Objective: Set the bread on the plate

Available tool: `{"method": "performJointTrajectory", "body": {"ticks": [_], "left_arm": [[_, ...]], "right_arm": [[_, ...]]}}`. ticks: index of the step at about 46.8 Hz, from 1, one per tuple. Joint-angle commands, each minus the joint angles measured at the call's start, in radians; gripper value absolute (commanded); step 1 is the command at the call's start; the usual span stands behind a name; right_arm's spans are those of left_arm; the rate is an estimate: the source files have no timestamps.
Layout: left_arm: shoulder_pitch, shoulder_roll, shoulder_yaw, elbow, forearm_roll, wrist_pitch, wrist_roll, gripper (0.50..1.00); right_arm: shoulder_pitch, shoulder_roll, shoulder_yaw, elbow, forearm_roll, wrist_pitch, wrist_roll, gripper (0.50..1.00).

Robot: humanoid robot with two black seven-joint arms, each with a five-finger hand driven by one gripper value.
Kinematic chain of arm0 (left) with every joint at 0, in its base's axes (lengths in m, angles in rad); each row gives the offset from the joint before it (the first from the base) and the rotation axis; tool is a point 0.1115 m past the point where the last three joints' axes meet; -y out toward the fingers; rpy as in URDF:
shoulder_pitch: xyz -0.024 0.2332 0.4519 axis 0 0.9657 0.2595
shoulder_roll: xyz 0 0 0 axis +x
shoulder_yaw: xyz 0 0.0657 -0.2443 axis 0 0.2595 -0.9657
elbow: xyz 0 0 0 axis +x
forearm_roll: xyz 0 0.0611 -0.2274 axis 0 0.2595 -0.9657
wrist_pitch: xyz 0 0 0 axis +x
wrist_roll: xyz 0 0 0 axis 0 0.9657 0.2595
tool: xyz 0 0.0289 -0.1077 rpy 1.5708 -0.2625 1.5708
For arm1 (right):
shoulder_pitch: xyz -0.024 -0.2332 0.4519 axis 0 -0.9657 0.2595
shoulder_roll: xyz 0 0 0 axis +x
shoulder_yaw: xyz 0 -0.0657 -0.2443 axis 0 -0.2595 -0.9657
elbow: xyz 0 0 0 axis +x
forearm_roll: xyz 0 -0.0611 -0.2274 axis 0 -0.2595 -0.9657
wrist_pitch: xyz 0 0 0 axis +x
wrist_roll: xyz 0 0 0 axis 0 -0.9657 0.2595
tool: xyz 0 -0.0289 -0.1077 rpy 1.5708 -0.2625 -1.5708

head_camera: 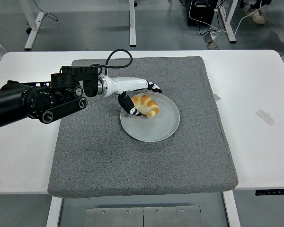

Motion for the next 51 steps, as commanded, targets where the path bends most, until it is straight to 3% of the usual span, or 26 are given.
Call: {"method": "performJointTrajectory", "body": {"ticks": [1,25,29,39,51], "left_arm": [[0.000,0.000,-0.002,0.000,-0.008,0.002,0.000,0.966],[-0.017,0.023,-0.052,0.000,-0.327,0.003,0.011,0.972],[-0.017,0.054,-0.069,0.001,-0.408,0.005,0.015,0.975],[0.008,0.129,-0.140,0.017,-0.664,0.014,0.083,0.980],[0.139,0.227,-0.317,0.043,-0.850,0.017,0.107,0.980]], "right_arm": [[0.000,0.000,0.000,0.000,0.000,0.000,0.000,1.000],[0.000,0.000,0.000,0.000,0.000,0.000,0.000,1.000],[0.000,0.000,0.000,0.000,0.000,0.000,0.000,1.000],[0.000,0.000,0.000,0.000,0.000,0.000,0.000,1.000],[0.000,0.000,0.000,0.000,0.000,0.000,0.000,1.000]]}}
